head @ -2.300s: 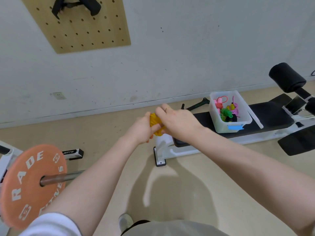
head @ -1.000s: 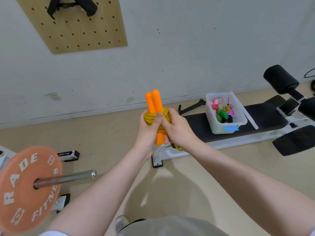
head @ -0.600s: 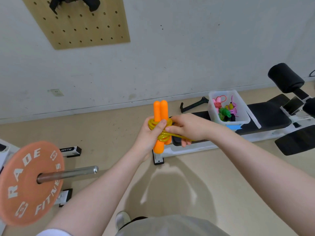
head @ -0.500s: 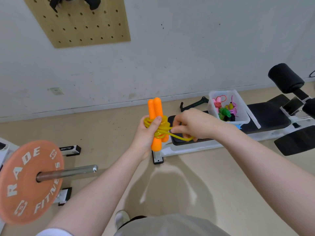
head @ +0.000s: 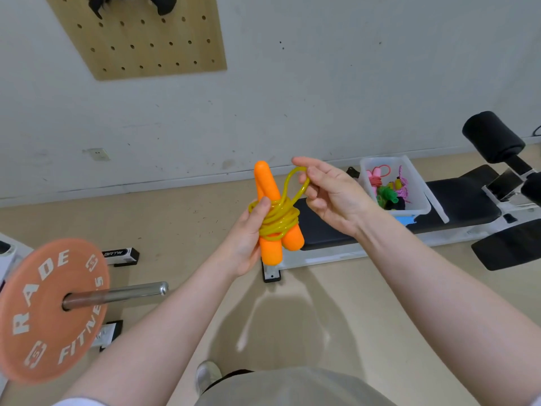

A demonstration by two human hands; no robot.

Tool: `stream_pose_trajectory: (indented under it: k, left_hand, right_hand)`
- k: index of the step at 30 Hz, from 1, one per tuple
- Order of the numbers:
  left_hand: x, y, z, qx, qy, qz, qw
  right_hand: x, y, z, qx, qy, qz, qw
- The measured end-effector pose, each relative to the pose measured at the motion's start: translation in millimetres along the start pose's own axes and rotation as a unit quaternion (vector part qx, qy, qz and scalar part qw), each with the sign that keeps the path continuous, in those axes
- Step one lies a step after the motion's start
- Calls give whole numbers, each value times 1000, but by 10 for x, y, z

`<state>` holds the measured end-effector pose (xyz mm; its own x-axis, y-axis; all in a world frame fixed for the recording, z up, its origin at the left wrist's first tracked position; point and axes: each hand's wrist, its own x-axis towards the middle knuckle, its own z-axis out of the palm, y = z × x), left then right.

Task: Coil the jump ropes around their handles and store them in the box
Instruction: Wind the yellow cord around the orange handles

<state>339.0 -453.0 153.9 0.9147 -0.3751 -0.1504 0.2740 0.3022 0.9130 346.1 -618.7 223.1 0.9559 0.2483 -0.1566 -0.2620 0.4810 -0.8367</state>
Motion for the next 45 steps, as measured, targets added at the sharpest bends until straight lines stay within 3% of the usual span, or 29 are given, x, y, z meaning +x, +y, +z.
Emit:
stream_pose_trajectory:
  k: [5, 8, 11, 16, 20, 25, 31, 35, 36, 38, 40, 42, 45]
  left_hand:
    - [-31, 4, 9, 64, -54, 39, 996]
    - [-39, 11, 100, 60, -76, 80, 992]
    - [-45, 55, 157, 50, -82, 106, 990]
    - [-73, 169, 208, 100, -95, 114, 984]
    - [-183, 284, 207, 205, -57, 159, 964]
    - [-237, 391, 149, 318, -50, 214, 922]
    - [-222, 412, 52, 495, -11, 379, 782]
    - [-205, 282, 27, 521, 21, 410, 748]
    - [-202, 263, 9, 522, 44, 387, 759]
    - [-218, 307, 11, 475, 56, 305, 824]
    - [-257, 395, 49, 375, -16, 218, 901]
    - [-320, 510, 99, 254, -109, 135, 951]
    - [-350, 660, 93, 5, -186, 30, 982]
  right_hand:
    - [-11, -84, 102, -164, -30, 0, 986]
    - [-6, -66, 206, -237, 4, -36, 971]
    - [-8, 28, 185, -356, 64, -117, 925]
    - [-85, 119, 122, -259, 54, -72, 962]
    - [-173, -15, 116, -295, 18, -50, 954]
    - [-264, -76, 160, -349, 14, -97, 932]
    - [-280, -17, 161, -372, -22, -84, 924]
    - [-302, 21, 152, -354, -78, -91, 927]
    - [-305, 27, 152, -348, -78, -101, 929]
    - [-303, 38, 168, -387, -67, -149, 907]
    - [-297, 29, 207, -449, -53, -220, 864]
    - [-289, -15, 226, -479, -37, -273, 833]
    - [-295, -55, 187, -486, -44, -296, 821]
